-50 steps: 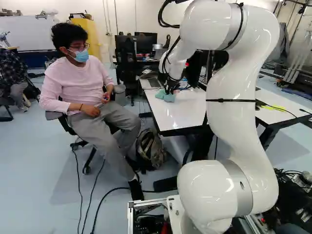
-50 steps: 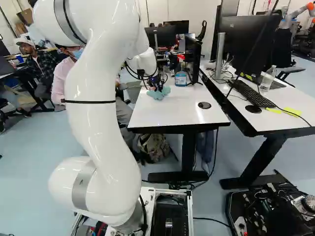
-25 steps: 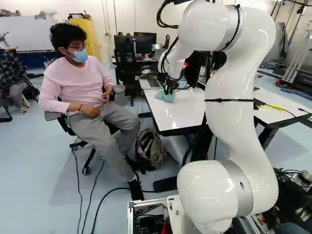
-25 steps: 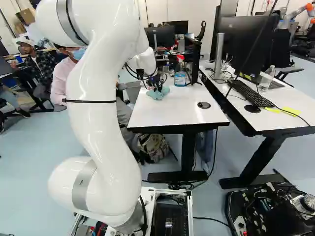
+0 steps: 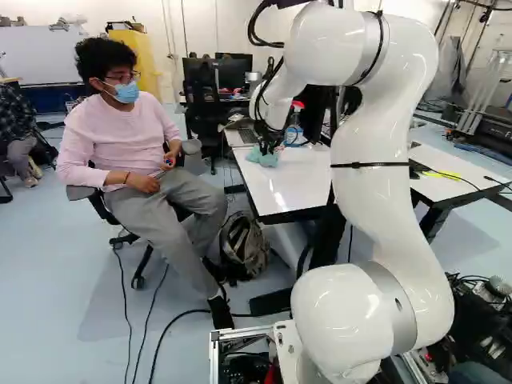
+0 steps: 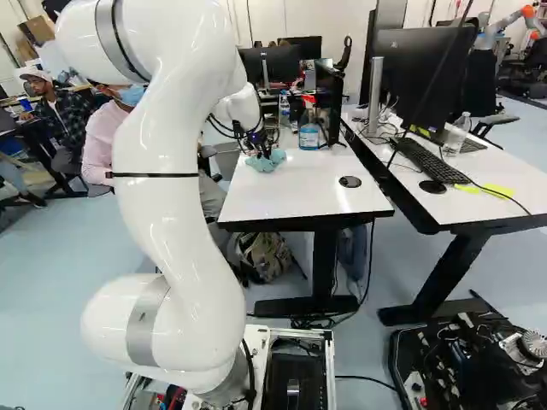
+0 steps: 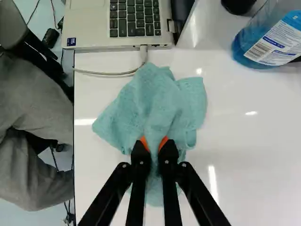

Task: Clean the table with the green towel

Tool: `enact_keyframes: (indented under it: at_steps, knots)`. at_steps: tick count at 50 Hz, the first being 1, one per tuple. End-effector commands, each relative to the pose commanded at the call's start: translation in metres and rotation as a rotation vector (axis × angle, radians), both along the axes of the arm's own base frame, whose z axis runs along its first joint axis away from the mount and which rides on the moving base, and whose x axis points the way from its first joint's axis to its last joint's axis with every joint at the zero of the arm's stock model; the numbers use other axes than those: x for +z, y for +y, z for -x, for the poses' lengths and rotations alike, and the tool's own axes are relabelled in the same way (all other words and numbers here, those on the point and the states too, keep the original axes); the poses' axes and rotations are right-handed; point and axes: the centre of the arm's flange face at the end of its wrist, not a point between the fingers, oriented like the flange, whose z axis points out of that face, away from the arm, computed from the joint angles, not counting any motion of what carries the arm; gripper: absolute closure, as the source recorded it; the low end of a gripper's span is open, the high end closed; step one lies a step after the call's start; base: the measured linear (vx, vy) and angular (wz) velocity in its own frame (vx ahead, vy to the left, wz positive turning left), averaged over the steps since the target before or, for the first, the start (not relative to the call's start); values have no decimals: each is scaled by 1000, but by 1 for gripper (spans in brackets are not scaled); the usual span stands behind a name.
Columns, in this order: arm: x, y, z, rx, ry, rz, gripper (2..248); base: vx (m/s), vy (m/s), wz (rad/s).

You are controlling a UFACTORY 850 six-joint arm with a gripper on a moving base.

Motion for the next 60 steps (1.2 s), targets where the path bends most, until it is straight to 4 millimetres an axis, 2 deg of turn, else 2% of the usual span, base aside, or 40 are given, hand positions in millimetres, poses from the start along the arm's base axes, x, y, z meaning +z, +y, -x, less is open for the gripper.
enact_keyframes:
  at_steps: [13,23,43,60]
  knots:
    - [1,19,14,31,11,0,213,0,-6,-28]
    - [2,20,31,33,24,1,213,0,0,0]
    - [3,-8,56,-11,43,1,213,0,11,55]
    - [3,-39,62,-64,47,0,213,-1,11,52]
